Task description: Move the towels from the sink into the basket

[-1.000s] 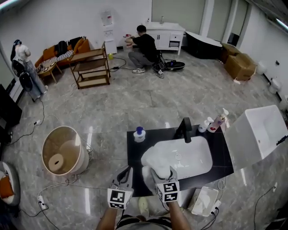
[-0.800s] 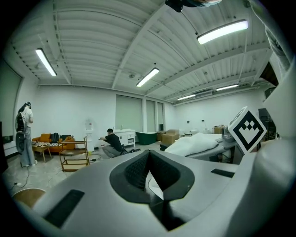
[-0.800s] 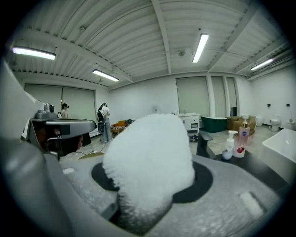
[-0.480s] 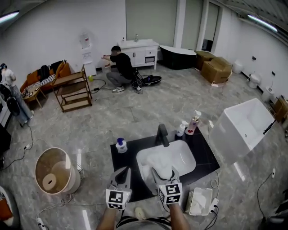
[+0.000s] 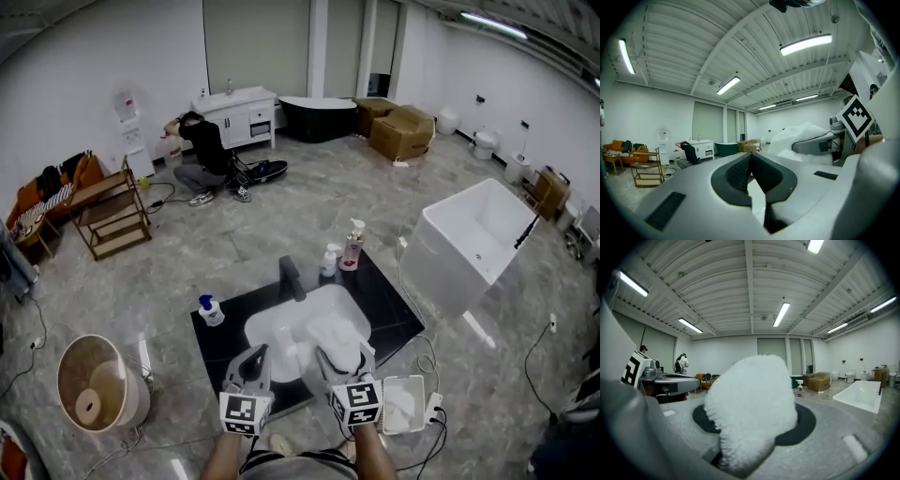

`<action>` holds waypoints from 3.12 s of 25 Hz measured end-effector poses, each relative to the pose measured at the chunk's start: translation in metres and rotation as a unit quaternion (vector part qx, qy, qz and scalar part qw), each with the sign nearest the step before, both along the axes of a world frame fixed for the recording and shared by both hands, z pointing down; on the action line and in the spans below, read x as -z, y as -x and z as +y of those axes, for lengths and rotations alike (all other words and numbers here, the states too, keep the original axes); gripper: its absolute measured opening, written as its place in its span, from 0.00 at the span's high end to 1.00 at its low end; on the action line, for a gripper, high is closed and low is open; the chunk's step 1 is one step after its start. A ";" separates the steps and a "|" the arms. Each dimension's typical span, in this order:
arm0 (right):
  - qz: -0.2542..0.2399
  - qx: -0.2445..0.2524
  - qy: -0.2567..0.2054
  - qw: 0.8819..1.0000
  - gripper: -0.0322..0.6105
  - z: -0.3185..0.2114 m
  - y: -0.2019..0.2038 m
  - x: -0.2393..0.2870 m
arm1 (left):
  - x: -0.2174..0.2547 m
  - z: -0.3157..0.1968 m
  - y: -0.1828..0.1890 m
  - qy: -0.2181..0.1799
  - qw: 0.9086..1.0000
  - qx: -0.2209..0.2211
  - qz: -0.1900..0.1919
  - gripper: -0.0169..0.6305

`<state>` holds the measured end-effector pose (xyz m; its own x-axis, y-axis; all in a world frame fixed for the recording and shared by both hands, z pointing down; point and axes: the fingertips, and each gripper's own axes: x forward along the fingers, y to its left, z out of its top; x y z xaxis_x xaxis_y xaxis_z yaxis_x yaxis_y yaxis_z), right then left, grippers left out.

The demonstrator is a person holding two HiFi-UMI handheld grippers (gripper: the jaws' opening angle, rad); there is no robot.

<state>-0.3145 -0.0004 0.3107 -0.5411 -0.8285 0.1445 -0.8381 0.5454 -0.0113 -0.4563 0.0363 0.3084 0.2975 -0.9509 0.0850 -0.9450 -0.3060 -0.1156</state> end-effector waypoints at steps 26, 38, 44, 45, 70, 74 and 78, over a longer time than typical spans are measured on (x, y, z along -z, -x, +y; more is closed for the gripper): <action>0.003 -0.251 0.003 0.968 0.53 0.037 -0.342 -0.008 | -0.018 -0.031 -0.326 0.022 0.971 -0.239 -0.012 0.96; 0.007 -0.336 0.037 0.941 0.53 0.073 -0.472 -0.048 | -0.055 -0.029 -0.461 0.059 0.946 -0.319 -0.013 0.96; 0.008 -0.348 0.056 0.936 0.53 0.077 -0.515 -0.066 | -0.070 -0.033 -0.514 0.078 0.937 -0.340 -0.020 0.96; 0.008 -0.350 0.059 0.935 0.53 0.077 -0.521 -0.070 | -0.073 -0.035 -0.521 0.081 0.936 -0.343 -0.022 0.96; 0.008 -0.375 0.135 0.917 0.53 0.034 -0.599 -0.334 | -0.327 -0.074 -0.616 0.207 0.895 -0.390 -0.054 0.96; 0.012 -0.369 0.158 0.916 0.53 0.032 -0.601 -0.394 | -0.389 -0.079 -0.619 0.208 0.886 -0.406 -0.078 0.96; 0.013 -0.361 0.172 0.917 0.52 0.026 -0.604 -0.452 | -0.442 -0.087 -0.627 0.221 0.884 -0.404 -0.081 0.96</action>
